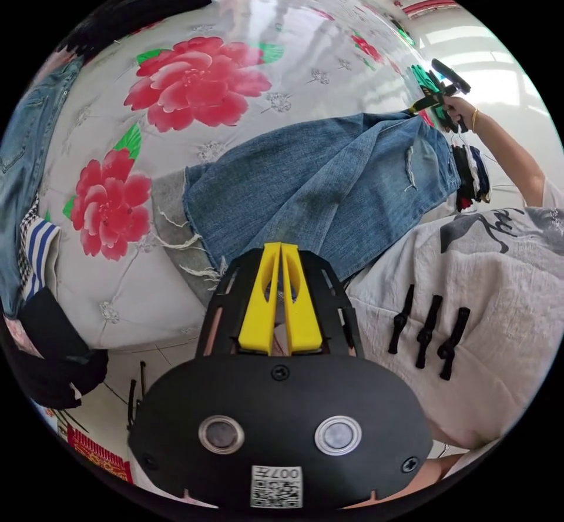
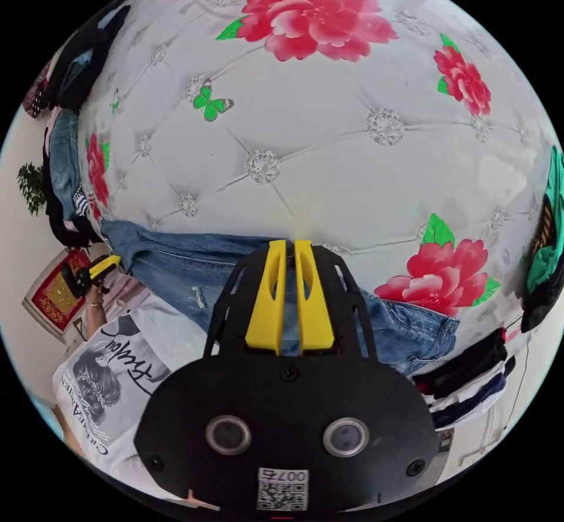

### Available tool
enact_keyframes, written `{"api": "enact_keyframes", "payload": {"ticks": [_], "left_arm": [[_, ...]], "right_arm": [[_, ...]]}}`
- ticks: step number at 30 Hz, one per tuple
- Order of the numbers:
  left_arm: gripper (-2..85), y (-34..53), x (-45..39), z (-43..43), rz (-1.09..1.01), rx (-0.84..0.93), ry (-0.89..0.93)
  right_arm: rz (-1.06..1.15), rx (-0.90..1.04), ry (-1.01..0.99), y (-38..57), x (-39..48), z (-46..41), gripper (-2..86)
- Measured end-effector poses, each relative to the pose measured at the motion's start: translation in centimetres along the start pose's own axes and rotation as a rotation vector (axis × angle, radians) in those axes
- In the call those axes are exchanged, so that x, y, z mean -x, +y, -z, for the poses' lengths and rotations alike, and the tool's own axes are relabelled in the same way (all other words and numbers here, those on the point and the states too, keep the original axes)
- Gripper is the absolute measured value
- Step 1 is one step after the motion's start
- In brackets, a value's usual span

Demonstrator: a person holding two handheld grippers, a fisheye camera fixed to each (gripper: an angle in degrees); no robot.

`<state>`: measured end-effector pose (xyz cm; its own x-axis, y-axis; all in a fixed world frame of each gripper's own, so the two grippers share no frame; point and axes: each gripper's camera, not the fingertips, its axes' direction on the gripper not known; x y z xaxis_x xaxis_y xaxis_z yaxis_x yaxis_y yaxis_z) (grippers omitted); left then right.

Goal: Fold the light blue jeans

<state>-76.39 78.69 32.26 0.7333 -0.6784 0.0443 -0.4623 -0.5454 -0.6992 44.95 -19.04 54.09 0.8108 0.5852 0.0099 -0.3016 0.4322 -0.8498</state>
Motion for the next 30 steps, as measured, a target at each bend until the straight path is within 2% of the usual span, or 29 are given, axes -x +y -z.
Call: {"api": "enact_keyframes", "payload": {"ticks": [2, 4, 6, 8, 11, 14, 17, 21, 23, 26, 30], "left_arm": [[3.3, 0.4, -0.8, 0.8, -0.049, -0.042, 0.020], [7.6, 0.6, -2.0, 1.1, -0.106, -0.077, 0.023], [11.4, 0.0, -3.1, -0.2, -0.146, -0.048, 0.028], [10.7, -0.7, -3.5, -1.9, -0.144, 0.010, 0.005], [2.2, -1.6, -3.5, -3.4, -0.090, 0.055, -0.114], [-0.5, -2.1, -3.0, -2.1, -0.086, 0.055, -0.085], [-0.7, -1.9, -1.5, 0.7, -0.018, -0.060, -0.071], [1.4, -0.5, 1.4, 3.8, 0.178, -0.238, -0.083], [5.5, -0.1, 1.0, 4.0, 0.120, -0.272, -0.013], [11.8, -0.2, -2.5, 2.3, -0.070, -0.188, 0.081], [12.4, 0.7, -8.3, -2.3, -0.211, -0.021, -0.075]], "right_arm": [[0.011, -0.056, -0.018, 1.9, -0.2, 1.0, 1.4], [0.048, -0.113, 0.097, 4.8, 1.0, 1.9, 2.6], [0.088, -0.089, 0.123, 6.1, 2.1, 1.4, 3.6], [0.132, -0.034, 0.092, 6.7, 3.0, 0.0, 4.0], [0.143, -0.006, 0.177, 7.5, 3.7, -1.5, 2.2], [0.082, -0.188, 0.176, 9.9, 3.1, 1.1, 0.4], [0.077, -0.303, 0.124, 13.1, 2.9, 2.9, 0.1], [0.277, -0.409, 0.013, 18.1, 7.5, 2.5, 0.7], [0.387, -0.410, -0.006, 19.9, 10.7, 1.3, 1.2], [0.564, -0.359, -0.034, 22.0, 16.4, -1.5, 2.1], [0.782, -0.226, 0.058, 23.8, 23.9, -5.8, 2.2]]}}
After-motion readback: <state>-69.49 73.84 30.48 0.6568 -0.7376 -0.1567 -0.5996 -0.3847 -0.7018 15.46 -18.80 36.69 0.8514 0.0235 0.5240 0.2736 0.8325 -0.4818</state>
